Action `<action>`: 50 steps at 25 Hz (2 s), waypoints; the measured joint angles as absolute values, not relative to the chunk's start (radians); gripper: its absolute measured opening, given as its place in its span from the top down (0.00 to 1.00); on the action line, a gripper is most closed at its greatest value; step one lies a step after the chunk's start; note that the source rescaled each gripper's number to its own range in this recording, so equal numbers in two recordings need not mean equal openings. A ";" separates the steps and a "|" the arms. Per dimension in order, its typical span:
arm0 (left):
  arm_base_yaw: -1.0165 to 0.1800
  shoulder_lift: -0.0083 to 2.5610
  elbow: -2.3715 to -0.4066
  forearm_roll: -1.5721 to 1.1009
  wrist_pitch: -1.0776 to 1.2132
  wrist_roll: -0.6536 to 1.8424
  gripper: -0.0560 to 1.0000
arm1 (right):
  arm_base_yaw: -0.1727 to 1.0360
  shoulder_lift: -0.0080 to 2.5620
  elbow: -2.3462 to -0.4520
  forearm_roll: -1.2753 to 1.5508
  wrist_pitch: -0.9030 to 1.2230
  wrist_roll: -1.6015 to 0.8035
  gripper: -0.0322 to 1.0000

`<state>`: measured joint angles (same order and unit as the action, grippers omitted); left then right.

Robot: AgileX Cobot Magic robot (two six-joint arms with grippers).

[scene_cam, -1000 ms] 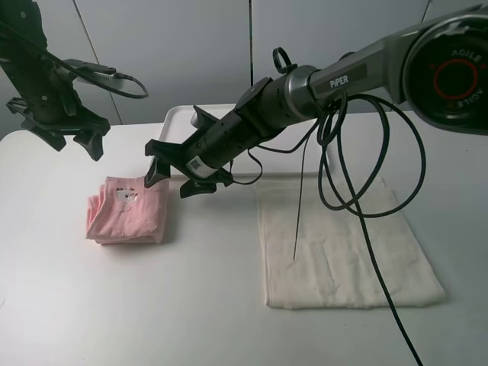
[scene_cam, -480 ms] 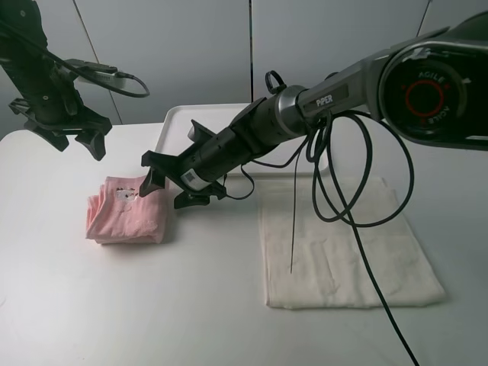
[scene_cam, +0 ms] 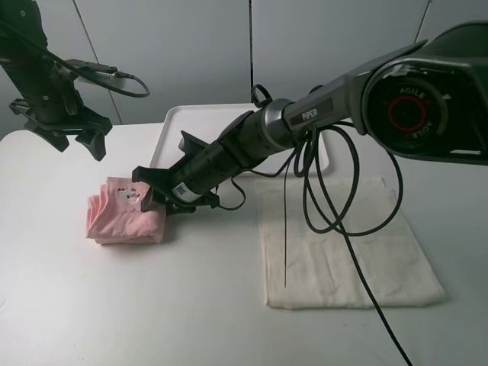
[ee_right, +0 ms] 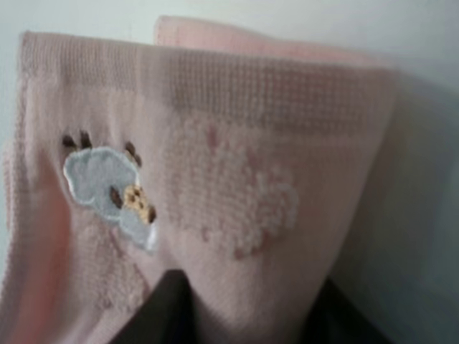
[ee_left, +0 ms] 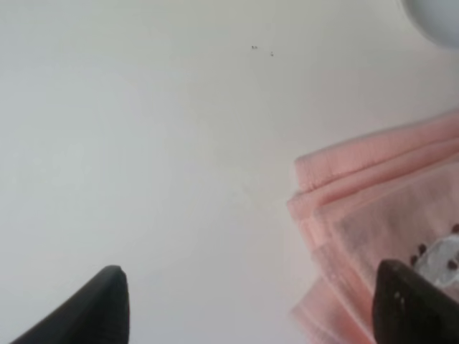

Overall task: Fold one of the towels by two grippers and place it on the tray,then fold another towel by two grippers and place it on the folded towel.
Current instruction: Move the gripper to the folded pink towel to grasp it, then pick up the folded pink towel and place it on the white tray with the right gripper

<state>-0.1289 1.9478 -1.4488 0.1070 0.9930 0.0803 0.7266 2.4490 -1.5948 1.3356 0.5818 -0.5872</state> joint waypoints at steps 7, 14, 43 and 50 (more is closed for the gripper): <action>-0.129 1.948 -1.449 0.100 0.997 0.099 0.10 | 0.727 2.433 -1.595 1.338 0.578 -0.627 0.90; -0.129 1.948 -1.449 0.098 0.999 0.104 0.10 | 0.679 2.333 -1.611 1.265 0.546 -0.649 0.90; -0.129 1.948 -1.449 0.049 1.012 0.108 0.10 | 0.370 2.392 -1.735 0.965 0.446 -0.412 0.40; -0.129 1.948 -1.449 0.049 1.012 0.110 0.10 | 0.358 2.379 -1.735 0.912 0.506 -0.403 0.00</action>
<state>-0.1289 1.9478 -1.4488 0.0489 1.0124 0.1104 0.3579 2.3788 -1.7350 0.9121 0.5063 -0.4027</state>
